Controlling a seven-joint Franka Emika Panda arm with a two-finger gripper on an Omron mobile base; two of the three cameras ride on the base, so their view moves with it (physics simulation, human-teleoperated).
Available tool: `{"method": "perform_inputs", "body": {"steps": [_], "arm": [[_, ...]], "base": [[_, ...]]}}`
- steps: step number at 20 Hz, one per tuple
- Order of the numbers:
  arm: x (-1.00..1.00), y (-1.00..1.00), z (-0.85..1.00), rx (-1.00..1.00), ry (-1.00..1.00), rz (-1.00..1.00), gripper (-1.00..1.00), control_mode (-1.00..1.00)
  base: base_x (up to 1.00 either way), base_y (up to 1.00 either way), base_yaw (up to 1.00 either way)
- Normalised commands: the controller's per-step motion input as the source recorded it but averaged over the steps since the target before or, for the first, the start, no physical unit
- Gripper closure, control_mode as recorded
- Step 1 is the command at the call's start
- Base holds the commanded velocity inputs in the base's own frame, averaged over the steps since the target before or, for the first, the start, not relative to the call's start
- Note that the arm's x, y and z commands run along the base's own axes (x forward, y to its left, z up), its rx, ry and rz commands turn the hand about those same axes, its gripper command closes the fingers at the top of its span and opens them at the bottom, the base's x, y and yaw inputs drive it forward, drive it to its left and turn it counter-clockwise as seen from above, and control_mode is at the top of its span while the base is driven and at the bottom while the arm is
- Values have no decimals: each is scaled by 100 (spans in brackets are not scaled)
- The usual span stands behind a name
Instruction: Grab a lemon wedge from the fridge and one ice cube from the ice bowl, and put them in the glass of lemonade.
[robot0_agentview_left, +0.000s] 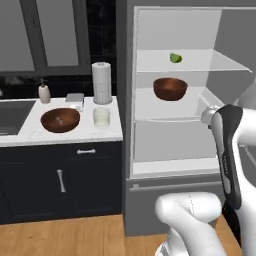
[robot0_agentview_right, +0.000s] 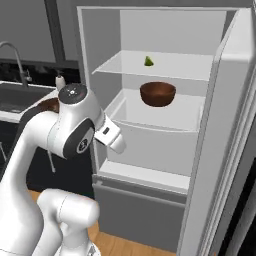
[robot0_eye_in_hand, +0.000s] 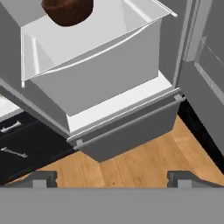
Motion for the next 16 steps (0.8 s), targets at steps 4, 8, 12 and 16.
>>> {"method": "perform_inputs", "body": {"steps": [4,8,12,16], "arm": [[0,0,0,0,0,0,-100,100],[0,0,0,0,0,0,-100,100],[0,0,0,0,0,0,-100,100],[38,0,49,0,-20,5,-100,-100]], "base": [[68,-36,0],[39,-56,2],[49,-44,3],[10,-3,1]]}}
